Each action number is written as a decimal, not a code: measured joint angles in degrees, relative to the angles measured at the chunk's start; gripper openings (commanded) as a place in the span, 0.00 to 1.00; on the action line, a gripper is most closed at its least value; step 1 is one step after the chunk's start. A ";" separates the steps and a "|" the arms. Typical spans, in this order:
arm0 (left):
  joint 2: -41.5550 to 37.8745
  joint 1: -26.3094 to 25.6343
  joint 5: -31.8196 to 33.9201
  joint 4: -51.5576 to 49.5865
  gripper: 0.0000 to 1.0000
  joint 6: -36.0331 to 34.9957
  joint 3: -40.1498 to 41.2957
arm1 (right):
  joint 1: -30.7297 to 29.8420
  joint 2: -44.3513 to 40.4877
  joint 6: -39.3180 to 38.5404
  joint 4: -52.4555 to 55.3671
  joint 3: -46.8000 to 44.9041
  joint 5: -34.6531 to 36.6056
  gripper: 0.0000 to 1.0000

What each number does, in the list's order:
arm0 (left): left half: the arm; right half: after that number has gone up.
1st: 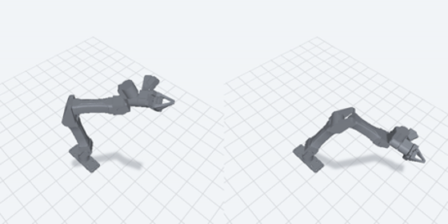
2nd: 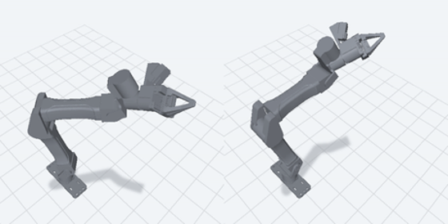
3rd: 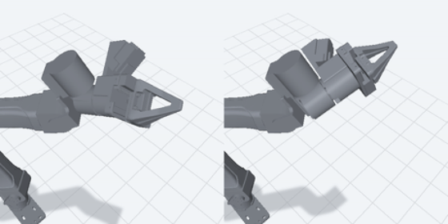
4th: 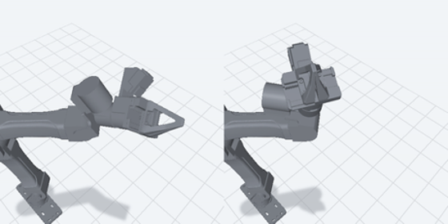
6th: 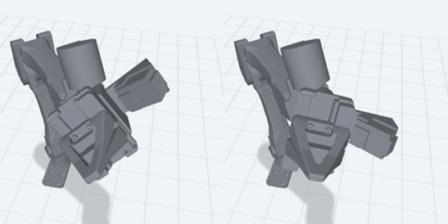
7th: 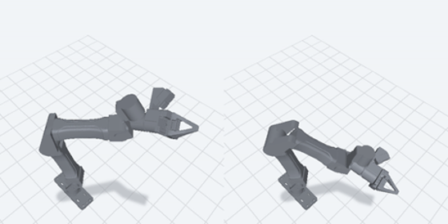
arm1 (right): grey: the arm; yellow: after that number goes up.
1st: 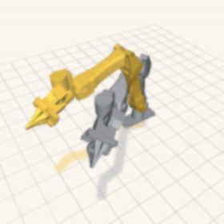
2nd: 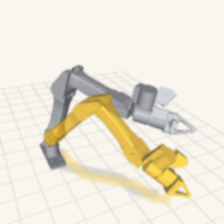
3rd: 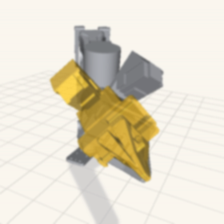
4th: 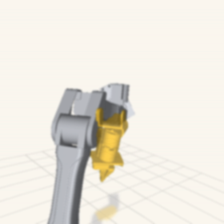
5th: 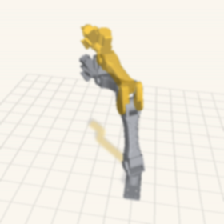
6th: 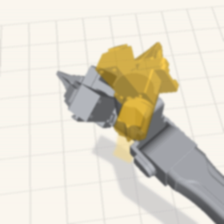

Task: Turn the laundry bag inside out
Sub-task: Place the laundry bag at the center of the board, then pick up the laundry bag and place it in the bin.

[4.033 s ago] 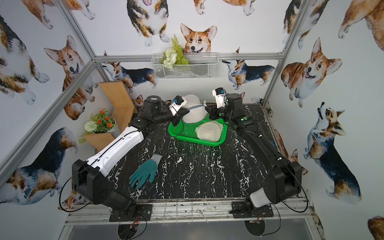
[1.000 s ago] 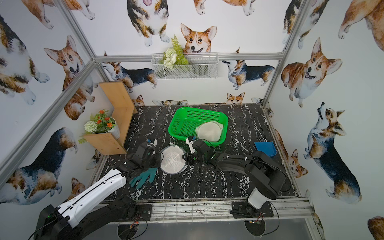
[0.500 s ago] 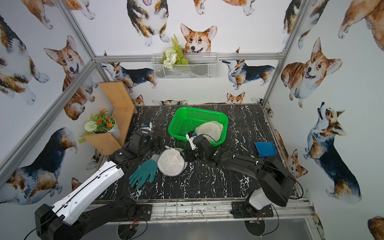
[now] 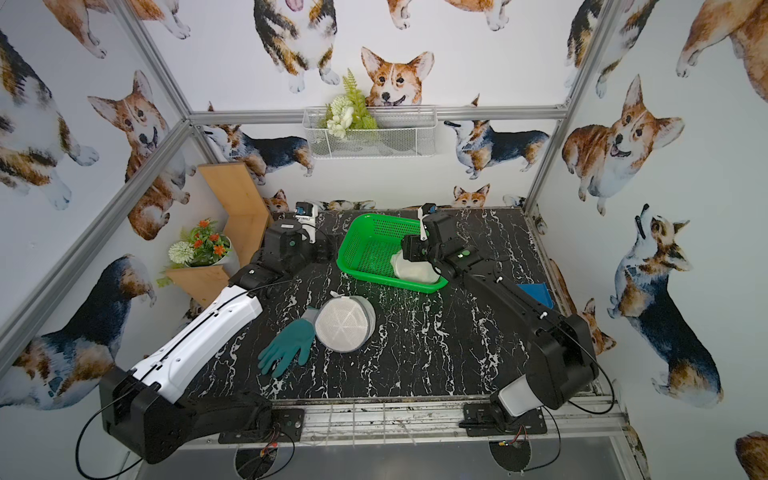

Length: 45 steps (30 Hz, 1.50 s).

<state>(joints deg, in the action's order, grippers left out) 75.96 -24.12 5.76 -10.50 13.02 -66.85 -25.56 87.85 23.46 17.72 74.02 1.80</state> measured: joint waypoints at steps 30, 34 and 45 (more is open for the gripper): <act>22.71 0.11 -23.67 11.45 0.70 -0.57 -10.54 | 10.71 31.89 -10.62 14.14 20.92 -4.85 0.61; 23.58 0.11 -24.06 11.45 0.67 -0.57 -11.50 | 10.69 30.64 -12.09 16.04 20.76 -9.77 0.51; 32.76 -0.66 -26.32 6.16 0.56 0.52 -17.99 | 10.69 26.43 -13.40 16.37 15.98 -23.82 0.42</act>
<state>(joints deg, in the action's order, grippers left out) 108.73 -24.77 -20.56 -4.34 13.54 -84.84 -14.87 114.28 10.07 34.09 90.00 -22.02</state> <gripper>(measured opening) 0.579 0.428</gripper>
